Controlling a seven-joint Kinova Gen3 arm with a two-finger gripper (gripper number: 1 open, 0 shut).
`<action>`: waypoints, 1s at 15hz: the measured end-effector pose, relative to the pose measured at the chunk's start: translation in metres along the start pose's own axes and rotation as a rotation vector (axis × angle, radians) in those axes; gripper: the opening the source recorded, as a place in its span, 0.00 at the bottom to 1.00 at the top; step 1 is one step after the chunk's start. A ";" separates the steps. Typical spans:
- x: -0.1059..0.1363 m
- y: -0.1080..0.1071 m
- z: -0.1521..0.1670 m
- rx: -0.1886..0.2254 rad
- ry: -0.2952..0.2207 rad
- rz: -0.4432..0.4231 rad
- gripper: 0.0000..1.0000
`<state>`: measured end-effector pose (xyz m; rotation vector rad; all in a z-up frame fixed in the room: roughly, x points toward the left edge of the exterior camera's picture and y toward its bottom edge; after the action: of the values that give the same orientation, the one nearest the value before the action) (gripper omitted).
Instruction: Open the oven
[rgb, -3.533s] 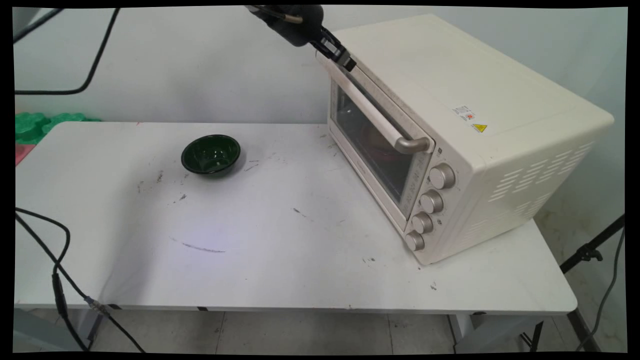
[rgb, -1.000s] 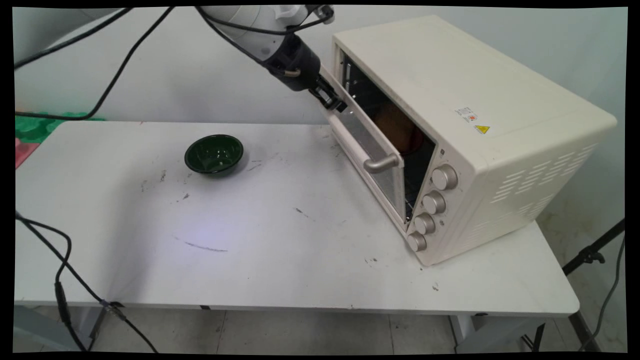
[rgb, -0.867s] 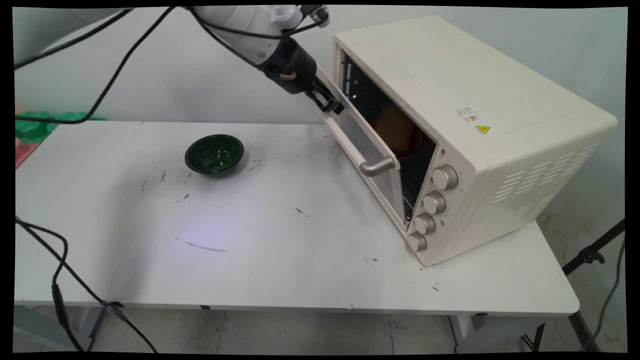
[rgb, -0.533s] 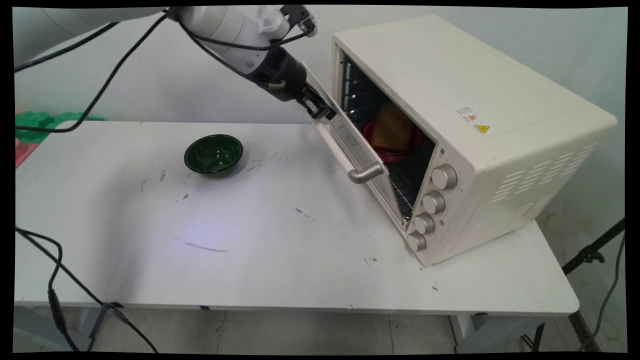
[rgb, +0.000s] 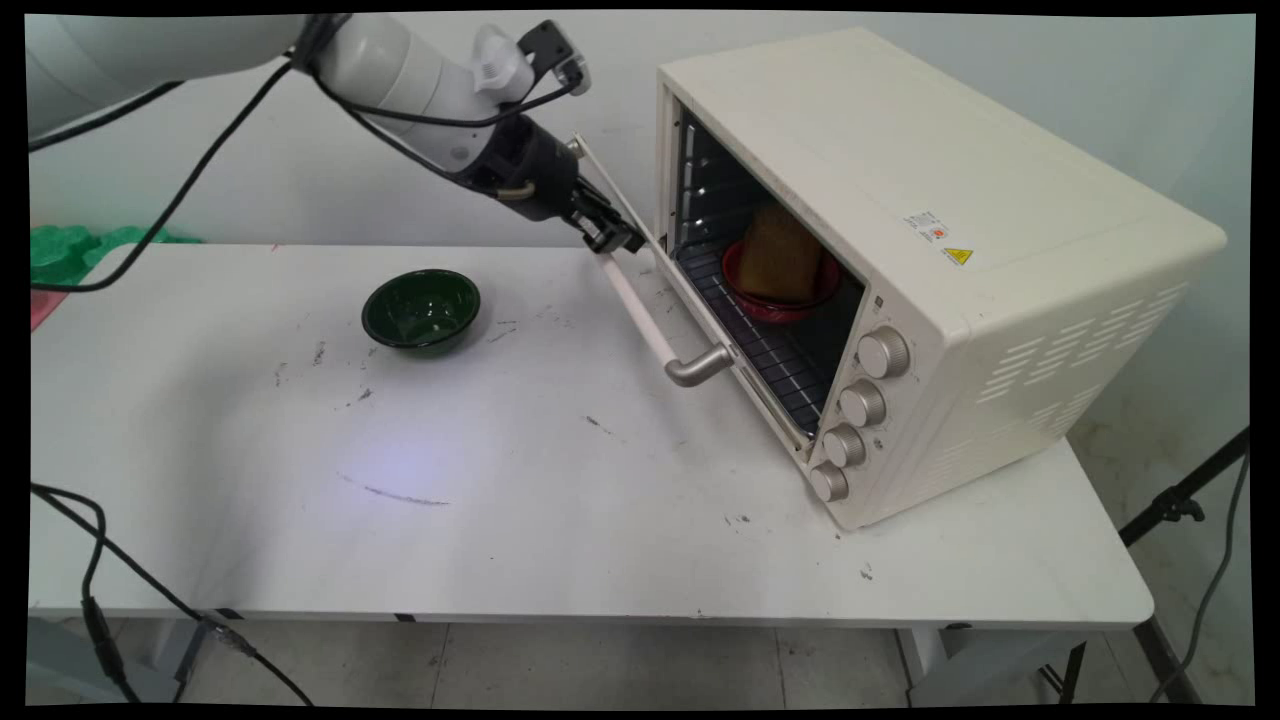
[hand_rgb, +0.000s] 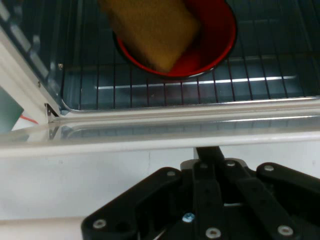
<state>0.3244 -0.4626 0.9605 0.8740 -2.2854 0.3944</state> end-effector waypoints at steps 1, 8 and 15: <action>-0.005 -0.001 -0.002 0.001 0.005 -0.005 0.00; -0.043 -0.006 -0.011 0.008 0.025 -0.035 0.00; -0.081 -0.009 -0.011 -0.002 0.043 -0.060 0.00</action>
<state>0.3815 -0.4252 0.9146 0.9219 -2.2143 0.3809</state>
